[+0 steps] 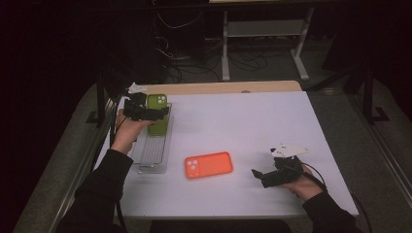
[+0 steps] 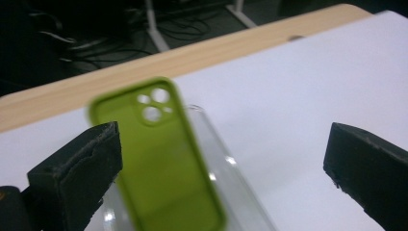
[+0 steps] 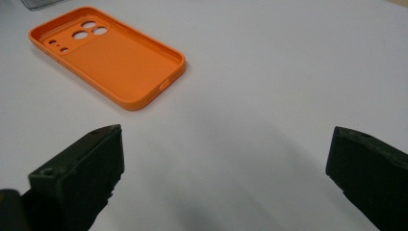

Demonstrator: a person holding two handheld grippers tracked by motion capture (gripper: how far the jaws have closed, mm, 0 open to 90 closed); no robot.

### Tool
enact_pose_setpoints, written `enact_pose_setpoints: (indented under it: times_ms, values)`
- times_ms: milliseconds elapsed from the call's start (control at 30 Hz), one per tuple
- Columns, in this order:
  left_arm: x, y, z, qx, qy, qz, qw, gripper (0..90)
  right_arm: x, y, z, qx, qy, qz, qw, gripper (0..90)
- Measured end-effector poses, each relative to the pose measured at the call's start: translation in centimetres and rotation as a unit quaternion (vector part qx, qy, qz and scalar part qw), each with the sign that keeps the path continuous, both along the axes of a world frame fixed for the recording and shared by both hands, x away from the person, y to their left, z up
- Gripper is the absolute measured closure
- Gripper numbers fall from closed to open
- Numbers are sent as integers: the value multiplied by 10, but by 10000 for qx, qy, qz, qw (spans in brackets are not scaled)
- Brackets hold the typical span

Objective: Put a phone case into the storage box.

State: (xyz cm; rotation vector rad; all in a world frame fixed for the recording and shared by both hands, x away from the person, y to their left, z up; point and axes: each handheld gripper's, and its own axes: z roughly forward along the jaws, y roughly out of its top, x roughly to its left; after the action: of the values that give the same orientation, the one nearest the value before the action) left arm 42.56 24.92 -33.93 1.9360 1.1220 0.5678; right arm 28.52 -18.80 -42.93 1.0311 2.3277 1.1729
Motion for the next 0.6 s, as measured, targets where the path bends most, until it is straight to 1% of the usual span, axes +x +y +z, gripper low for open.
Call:
enact_pose_setpoints:
  times_ms: [33, 100, 133, 200, 233, 300, 333, 400, 433, 467, 567, 600]
  values:
    - [-3, -3, 0, -11, 39, -93, 9999, 0, 1, 0, 0, -16, -18, 15, 10000, 0]
    - [-8, -8, 1, -27, 51, -276, 9996, 0, 1, 1, 0, -33, -17, 26, 10000, 0]
    - [-12, -12, 1, -107, 39, -381, 9992, 0, 2, 1, 0, -65, -35, 42, 10000, 0]
    - [-18, -18, 3, -102, 29, -583, 9982, 0, 2, 2, 0, -3, 22, 19, 10000, 0]
    - [-20, -21, 3, -153, 5, -629, 9979, 0, 2, 1, 0, -19, 21, 31, 10000, 0]
    - [-24, -27, 4, -156, 14, -820, 9965, 0, 2, 1, 0, -17, 16, 31, 10000, 0]
    - [-27, -30, 4, -116, 23, -950, 9954, 0, 2, 1, 0, -32, 29, 24, 10000, 0]
    - [-31, -36, 4, -112, 51, -1125, 9936, 0, 2, 1, 0, -29, 27, 23, 10000, 0]
    - [-34, -40, 2, -166, 71, -1198, 9926, 0, 3, 1, 0, -36, 15, 29, 10000, 0]
    - [-36, -43, 2, -142, 55, -1266, 9918, 0, 2, 1, 0, -19, 16, 25, 10000, 0]
    - [-41, -51, -1, -226, 65, -1388, 9900, 0, 3, 2, -1, -26, 18, 37, 10000, 0]
    - [-43, -52, -2, -212, 70, -1438, 9894, 0, 3, 2, -1, -32, 26, 46, 10000, 0]
